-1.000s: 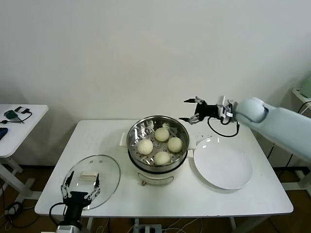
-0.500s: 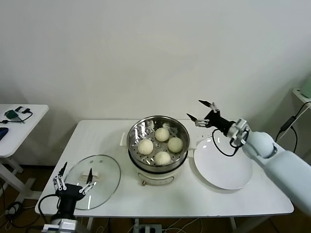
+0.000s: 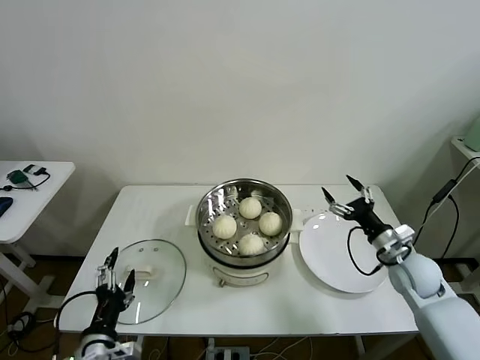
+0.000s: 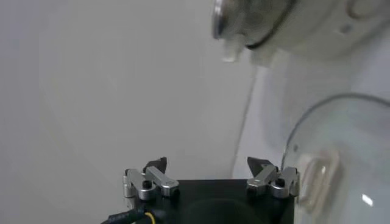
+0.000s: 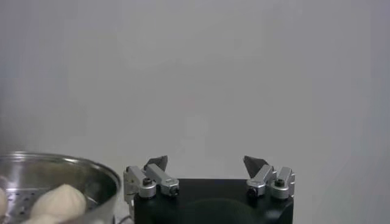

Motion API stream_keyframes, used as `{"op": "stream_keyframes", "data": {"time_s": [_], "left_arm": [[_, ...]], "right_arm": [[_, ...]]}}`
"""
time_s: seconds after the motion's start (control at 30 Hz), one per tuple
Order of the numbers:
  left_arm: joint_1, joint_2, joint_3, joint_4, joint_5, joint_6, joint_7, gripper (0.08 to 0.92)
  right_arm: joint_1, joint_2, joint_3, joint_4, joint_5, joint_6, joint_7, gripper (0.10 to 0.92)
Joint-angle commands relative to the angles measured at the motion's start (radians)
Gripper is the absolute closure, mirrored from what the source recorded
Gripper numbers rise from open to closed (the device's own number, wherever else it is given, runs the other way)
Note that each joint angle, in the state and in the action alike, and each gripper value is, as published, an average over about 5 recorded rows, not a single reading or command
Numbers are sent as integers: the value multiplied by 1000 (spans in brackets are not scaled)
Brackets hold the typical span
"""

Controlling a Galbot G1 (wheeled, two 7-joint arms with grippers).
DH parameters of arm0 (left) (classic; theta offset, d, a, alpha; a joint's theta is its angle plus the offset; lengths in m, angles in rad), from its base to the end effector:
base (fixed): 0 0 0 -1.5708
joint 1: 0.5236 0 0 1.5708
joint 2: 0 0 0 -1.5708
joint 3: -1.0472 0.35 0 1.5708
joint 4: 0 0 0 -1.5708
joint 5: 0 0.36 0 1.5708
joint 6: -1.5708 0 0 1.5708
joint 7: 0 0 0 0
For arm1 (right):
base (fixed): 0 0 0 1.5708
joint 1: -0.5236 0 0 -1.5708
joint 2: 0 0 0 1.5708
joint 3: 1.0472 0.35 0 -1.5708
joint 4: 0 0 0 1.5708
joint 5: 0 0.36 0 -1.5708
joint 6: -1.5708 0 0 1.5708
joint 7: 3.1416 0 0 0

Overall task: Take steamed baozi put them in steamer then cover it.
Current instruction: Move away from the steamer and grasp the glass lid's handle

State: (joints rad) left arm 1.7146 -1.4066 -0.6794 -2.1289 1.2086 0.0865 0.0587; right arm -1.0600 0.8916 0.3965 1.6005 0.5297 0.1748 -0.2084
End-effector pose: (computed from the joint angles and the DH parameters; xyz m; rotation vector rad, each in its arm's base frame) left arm 0.1444 0.0728 -0.3041 -0.0218 -2.2184 -1.9297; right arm 0.3532 -0.1777 -0.2972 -0.5188 2.9900 -0.2227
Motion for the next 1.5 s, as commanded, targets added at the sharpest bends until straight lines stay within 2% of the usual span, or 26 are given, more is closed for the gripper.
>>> {"op": "stream_keyframes", "data": {"time_s": [0.03, 0.17, 0.53, 0.97, 1.33, 1.43, 1.5], "left_arm": [[-79, 4, 46, 217, 254, -30, -39, 177], [-127, -8, 42, 306, 278, -75, -71, 177], [-238, -19, 21, 465, 274, -95, -127, 177], [-356, -8, 4, 559, 264, -101, -169, 177], [-407, 0, 21, 603, 217, -101, -204, 177], [-406, 4, 21, 609, 204, -104, -199, 202], [-405, 4, 20, 616, 202, -107, -199, 250]], "right_arm": [[-206, 118, 213, 14, -67, 8, 15, 203], [-220, 130, 224, 9, -73, -3, 13, 203], [-216, 151, 219, -2, -114, -16, 10, 203], [-198, 168, 200, -15, -143, -15, 9, 203], [-196, 182, 198, -36, -186, -3, -5, 203], [-193, 188, 199, -46, -197, 1, -9, 203], [-191, 193, 199, -53, -203, 3, -11, 203]]}}
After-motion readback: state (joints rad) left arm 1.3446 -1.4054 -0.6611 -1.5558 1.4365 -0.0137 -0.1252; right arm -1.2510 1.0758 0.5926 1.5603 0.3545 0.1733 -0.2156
